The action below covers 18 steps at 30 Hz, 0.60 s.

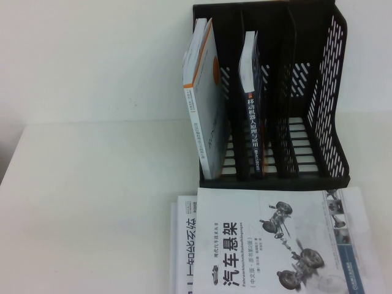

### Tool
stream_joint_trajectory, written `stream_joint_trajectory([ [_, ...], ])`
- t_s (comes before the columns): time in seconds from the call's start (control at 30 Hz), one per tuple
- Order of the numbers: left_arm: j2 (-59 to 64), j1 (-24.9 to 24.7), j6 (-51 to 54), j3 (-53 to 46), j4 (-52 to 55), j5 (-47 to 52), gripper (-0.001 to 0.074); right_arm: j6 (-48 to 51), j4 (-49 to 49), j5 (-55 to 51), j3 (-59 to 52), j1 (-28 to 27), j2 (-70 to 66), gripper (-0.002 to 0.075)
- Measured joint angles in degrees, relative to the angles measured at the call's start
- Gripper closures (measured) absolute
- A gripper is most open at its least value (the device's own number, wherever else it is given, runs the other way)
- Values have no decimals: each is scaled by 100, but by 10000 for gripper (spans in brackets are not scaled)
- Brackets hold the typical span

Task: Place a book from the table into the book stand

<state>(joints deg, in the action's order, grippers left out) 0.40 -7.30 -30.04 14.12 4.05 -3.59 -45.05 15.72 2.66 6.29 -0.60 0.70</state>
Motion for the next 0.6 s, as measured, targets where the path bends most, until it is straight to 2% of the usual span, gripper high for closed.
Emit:
stream_joint_trajectory([
  [0.17, 583, 0, -74, 367, -10, 803, 738, -95, 123, -1539, 542, 0, -448, 729],
  [0.37, 2070, 0, -92, 650, -129, 2372, 738, -118, 131, -2028, 858, 0, -1436, 729],
  [0.5, 3046, 0, -101, 660, -792, 2541, 737, -62, 118, -2196, 1015, 0, -2229, 729],
  [0.6, 3708, 0, -72, 660, -1625, 2382, 737, 725, -218, -2545, 1226, 0, -2923, 729],
])
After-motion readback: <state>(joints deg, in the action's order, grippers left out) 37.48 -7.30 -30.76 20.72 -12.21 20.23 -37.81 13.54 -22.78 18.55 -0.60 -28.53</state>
